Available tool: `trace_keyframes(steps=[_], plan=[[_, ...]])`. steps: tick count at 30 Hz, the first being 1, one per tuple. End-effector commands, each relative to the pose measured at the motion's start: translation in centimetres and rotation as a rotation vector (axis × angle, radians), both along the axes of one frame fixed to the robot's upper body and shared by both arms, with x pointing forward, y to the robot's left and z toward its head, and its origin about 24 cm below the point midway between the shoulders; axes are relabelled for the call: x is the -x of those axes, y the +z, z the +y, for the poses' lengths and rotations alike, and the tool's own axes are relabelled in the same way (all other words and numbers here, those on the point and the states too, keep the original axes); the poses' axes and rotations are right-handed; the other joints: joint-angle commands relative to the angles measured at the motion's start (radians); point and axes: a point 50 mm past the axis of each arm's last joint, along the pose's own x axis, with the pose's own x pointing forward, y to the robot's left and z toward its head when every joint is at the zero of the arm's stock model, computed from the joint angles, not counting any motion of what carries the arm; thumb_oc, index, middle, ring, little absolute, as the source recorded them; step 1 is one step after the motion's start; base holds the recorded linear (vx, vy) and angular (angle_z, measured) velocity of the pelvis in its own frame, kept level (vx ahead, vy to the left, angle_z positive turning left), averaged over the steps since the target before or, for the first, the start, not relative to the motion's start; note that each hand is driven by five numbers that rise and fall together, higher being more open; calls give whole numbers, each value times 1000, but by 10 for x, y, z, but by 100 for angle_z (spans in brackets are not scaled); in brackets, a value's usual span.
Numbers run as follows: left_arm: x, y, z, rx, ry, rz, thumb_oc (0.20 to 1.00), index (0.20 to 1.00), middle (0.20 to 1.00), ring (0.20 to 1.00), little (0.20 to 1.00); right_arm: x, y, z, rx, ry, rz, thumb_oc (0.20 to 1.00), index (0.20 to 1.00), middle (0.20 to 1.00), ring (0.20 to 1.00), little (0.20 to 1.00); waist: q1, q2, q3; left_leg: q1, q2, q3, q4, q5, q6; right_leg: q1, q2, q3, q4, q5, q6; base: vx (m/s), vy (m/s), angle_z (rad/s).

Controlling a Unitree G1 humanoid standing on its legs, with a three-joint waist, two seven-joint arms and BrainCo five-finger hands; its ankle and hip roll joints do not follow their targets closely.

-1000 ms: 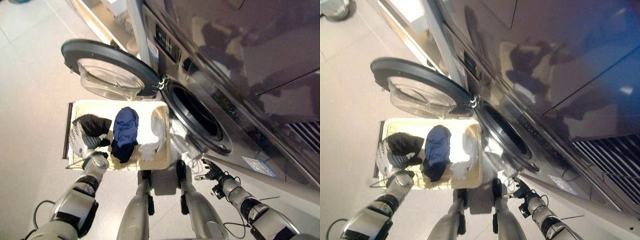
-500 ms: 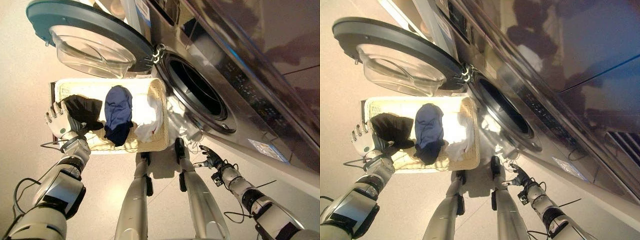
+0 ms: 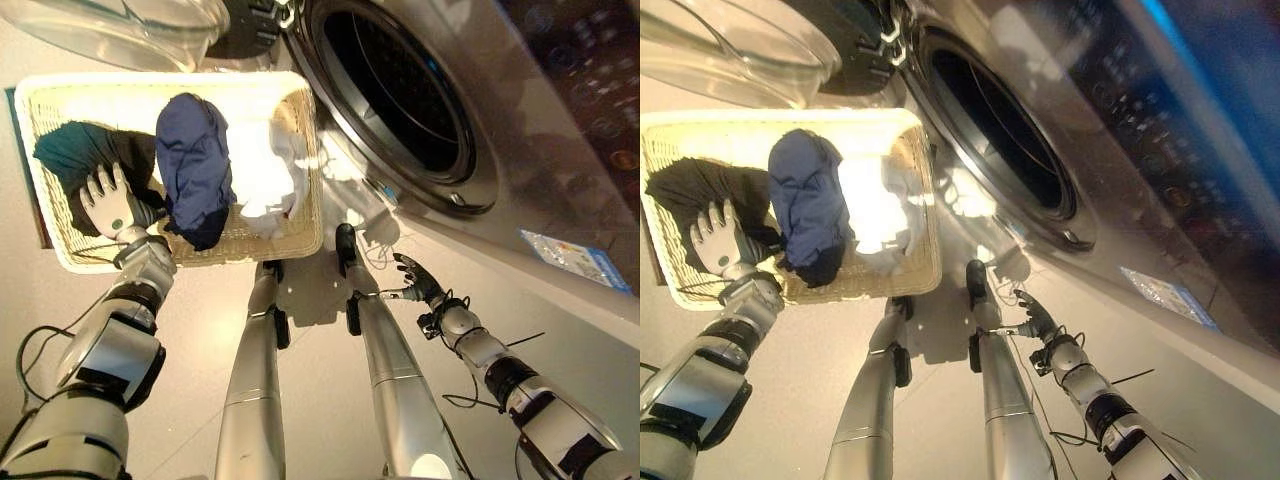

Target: Put the clothes into the washing machine.

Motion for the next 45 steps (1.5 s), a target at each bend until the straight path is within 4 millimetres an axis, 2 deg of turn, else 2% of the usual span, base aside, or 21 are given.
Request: trace_keyframes(steps=[1, 3, 4, 5, 8, 11, 15, 16, 17, 18, 19, 22, 23, 24, 28, 29, 32, 35, 39, 41, 45], plan=[[12, 7, 27, 19, 103, 80, 1000, 1000, 1000, 1000, 1000, 14, -4, 2, -62, 29, -23, 1000, 1000, 1000, 1000, 1000, -11, -35, -16, -67, -92, -41, 151, -84, 36, -8, 25, -30, -161, 171, 18, 0, 0, 0], [13, 7, 31, 30, 142, 135, 1000, 1000, 1000, 1000, 1000, 15, -2, 2, -68, 33, -31, 1000, 1000, 1000, 1000, 1000, -15, -36, -16, -88, -93, -43, 163, -87, 33, -27, 25, -30, -157, 173, 19, 0, 0, 0], [17, 6, 38, -8, 209, 246, 1000, 1000, 1000, 1000, 1000, 14, 1, 0, -73, 36, -42, 1000, 1000, 1000, 1000, 1000, -20, -36, -16, -108, -95, -46, 175, -90, 31, -46, 24, -31, -151, 175, 21, 0, 0, 0], [19, 5, 40, -25, 227, 280, 1000, 1000, 1000, 1000, 1000, 14, 2, -1, -74, 36, -45, 1000, 1000, 1000, 1000, 1000, -22, -36, -16, -115, -95, -46, 181, -92, 30, -52, 23, -31, -149, 176, 21, 0, 0, 0], [31, 5, 53, -172, 392, 551, 1000, 1000, 1000, 1000, 1000, 10, 11, -7, -88, 40, -71, 1000, 1000, 1000, 1000, 1000, -33, -39, -16, -146, -95, -47, 197, -96, 26, -82, 19, -35, -145, 186, 25, 0, 0, 0], [38, 12, 61, -291, 514, 714, 1000, 1000, 1000, 1000, 1000, 7, 18, -13, -94, 41, -89, 1000, 1000, 1000, 1000, 1000, -40, -37, -16, -158, -92, -45, 191, -92, 21, -96, 16, -37, -152, 192, 27, 0, 0, 0], [49, 15, 73, -250, 587, 768, 1000, 1000, 1000, 1000, 1000, 4, 24, -21, -99, 34, -108, 1000, 1000, 1000, 1000, 1000, -49, -29, -16, -181, -88, -43, 196, -92, 13, -119, 11, -38, -154, 193, 29, 2, 16, -1], [51, 13, 75, -213, 587, 760, 881, 881, 881, 881, 881, 4, 25, -22, -100, 31, -110, 1000, 1000, 1000, 1000, 1000, -49, -28, -16, -183, -88, -43, 196, -92, 11, -121, 11, -38, -154, 192, 29, 7, 18, -5], [52, 11, 76, -174, 582, 754, 586, 586, 586, 586, 586, 4, 25, -23, -101, 28, -111, 1000, 1000, 1000, 1000, 1000, -50, -27, -16, -184, -88, -43, 196, -93, 11, -123, 12, -39, -154, 191, 28, 7, 22, -4], [53, 4, 77, -91, 545, 716, 297, 297, 297, 297, 297, 4, 26, -26, -101, 23, -114, 1000, 1000, 1000, 1000, 1000, -50, -25, -16, -189, -88, -43, 197, -92, 9, -126, 12, -39, -153, 189, 27, 9, 25, -4], [51, -1, 76, -28, 496, 673, 200, 200, 200, 200, 200, 3, 27, -26, -102, 19, -117, 1000, 1000, 1000, 1000, 1000, -48, -23, -16, -193, -87, -44, 197, -90, 7, -130, 12, -42, -152, 185, 26, 0, 0, 0], [44, -4, 73, 107, 384, 503, 200, 200, 200, 200, 200, 2, 29, -29, -98, 12, -124, 1000, 1000, 1000, 1000, 1000, -43, -19, -16, -199, -84, -45, 191, -84, 4, -134, 13, -46, -147, 177, 23, 0, 0, 0], [44, -4, 73, 107, 384, 503, 200, 200, 200, 200, 200, 2, 29, -29, -98, 12, -124, 1000, 1000, 1000, 1000, 1000, -43, -19, -16, -199, -84, -45, 191, -84, 4, -134, 13, -46, -147, 177, 23, 0, 0, 0], [39, 0, 71, 194, 311, 369, 200, 200, 200, 200, 200, 2, 30, -30, -99, 11, -132, 1000, 1000, 1000, 1000, 1000, -41, -18, -16, -203, -81, -44, 186, -78, 3, -135, 16, -48, -143, 169, 21, 0, 0, 0], [32, 9, 66, 367, 203, 80, 200, 200, 200, 200, 200, 3, 32, -29, -123, -1, -152, 1000, 1000, 1000, 1000, 1000, -32, -14, -16, -202, -80, -50, 167, -67, 0, -131, 24, -48, -146, 162, 20, -5, -7, 1], [31, 13, 65, 440, 168, -49, 200, 200, 200, 200, 200, 7, 31, -26, -152, -4, -164, 1000, 1000, 1000, 1000, 1000, -26, -14, -16, -194, -80, -54, 156, -63, 0, -122, 27, -48, -148, 157, 21, -23, -33, 6], [28, 17, 60, 461, 135, -168, 200, 200, 200, 200, 200, 10, 33, -18, -215, 2, -187, 1000, 1000, 1000, 1000, 1000, -18, -18, -16, -185, -78, -61, 153, -64, -1, -110, 28, -53, -145, 154, 25, -27, -55, 8], [23, 18, 47, 497, 54, -326, 200, 200, 200, 200, 200, 13, 40, -8, -322, 31, -223, 1000, 1000, 1000, 1000, 1000, -7, -23, -16, -157, -75, -66, 152, -66, -1, -82, 30, -57, -137, 152, 28, -36, -60, 11], [22, 24, 22, 575, -119, -603, 200, 200, 200, 200, 200, 23, 60, 10, -428, 122, -336, 1000, 1000, 1000, 1000, 1000, 11, -19, -16, -95, -70, -64, 136, -60, 2, -26, 32, -59, -128, 145, 34, -41, -77, 12], [29, 14, 5, 664, -203, -779, 200, 200, 200, 200, 200, 29, 73, 21, -455, 168, -421, 1000, 1000, 1000, 1000, 1000, 26, -8, -16, -49, -72, -63, 125, -55, 9, 13, 35, -56, -121, 139, 36, -51, -111, 10], [46, 0, -31, 706, -385, -955, 200, 200, 200, 200, 200, 35, 100, 46, -469, 241, -553, 1000, 1000, 1000, 1000, 1000, 65, 10, -16, 40, -80, -76, 92, -60, 22, 89, 41, -50, -114, 111, 39, -44, -125, 9]])
